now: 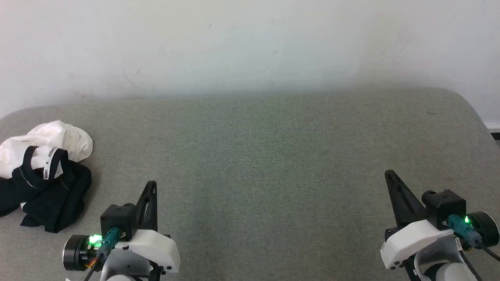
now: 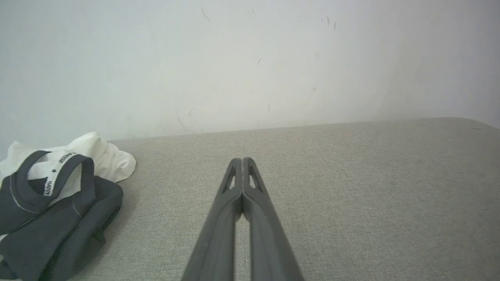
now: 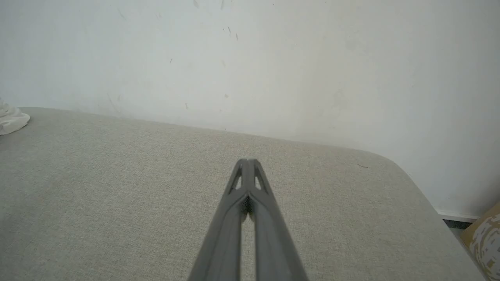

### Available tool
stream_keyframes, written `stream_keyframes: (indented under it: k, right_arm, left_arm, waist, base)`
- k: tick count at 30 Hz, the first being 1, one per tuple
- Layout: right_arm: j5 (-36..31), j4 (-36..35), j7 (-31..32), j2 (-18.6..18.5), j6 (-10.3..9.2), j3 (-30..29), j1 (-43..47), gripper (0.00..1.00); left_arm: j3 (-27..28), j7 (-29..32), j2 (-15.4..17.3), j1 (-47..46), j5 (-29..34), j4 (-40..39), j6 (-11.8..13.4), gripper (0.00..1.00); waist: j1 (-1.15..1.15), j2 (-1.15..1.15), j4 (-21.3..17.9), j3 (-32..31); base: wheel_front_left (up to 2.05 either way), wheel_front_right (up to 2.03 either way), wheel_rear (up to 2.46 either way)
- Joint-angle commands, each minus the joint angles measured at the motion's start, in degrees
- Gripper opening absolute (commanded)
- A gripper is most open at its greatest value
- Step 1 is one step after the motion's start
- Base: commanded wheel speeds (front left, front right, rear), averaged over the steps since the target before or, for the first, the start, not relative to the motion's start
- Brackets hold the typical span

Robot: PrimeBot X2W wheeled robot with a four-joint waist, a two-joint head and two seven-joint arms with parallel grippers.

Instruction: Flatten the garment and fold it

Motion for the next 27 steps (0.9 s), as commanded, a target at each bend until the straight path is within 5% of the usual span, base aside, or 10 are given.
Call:
stream_keyframes:
  k: [1, 23, 24, 27]
  right_arm:
    - [-0.42, 0.08, 0.03, 0.21, -0.04, 0.02, -0.61, 0.00]
    - [-0.42, 0.08, 0.03, 0.21, -0.04, 0.02, -0.61, 0.00]
    - [0.00, 0.00, -0.01, 0.00, 0.00, 0.00, 0.00, 1.00]
    - [0.06, -0.02, -0.03, -0.04, 0.00, -0.03, 0.03, 1.00]
  left_arm:
    - [-0.07, 0.01, -0.13, -0.70, 0.37, -0.29, 0.39, 0.00]
    - [-0.07, 0.01, -0.13, -0.70, 0.37, -0.29, 0.39, 0.00]
    - [0.00, -0.01, 0.00, 0.00, 0.00, 0.00, 0.00, 1.00]
    - [-0.01, -0.03, 0.01, 0.03, -0.02, 0.05, -0.01, 1.00]
  waist:
    - [0.00, 0.00, 0.00, 0.00]
    - [0.00, 0.00, 0.00, 0.00]
    - [0.00, 0.00, 0.00, 0.00]
    - [0.00, 0.00, 0.00, 0.00]
  base:
    - [0.00, 0.00, 0.00]
    - [0.00, 0.00, 0.00]
    - [0.00, 0.00, 0.00]
    - [0.00, 0.00, 0.00]
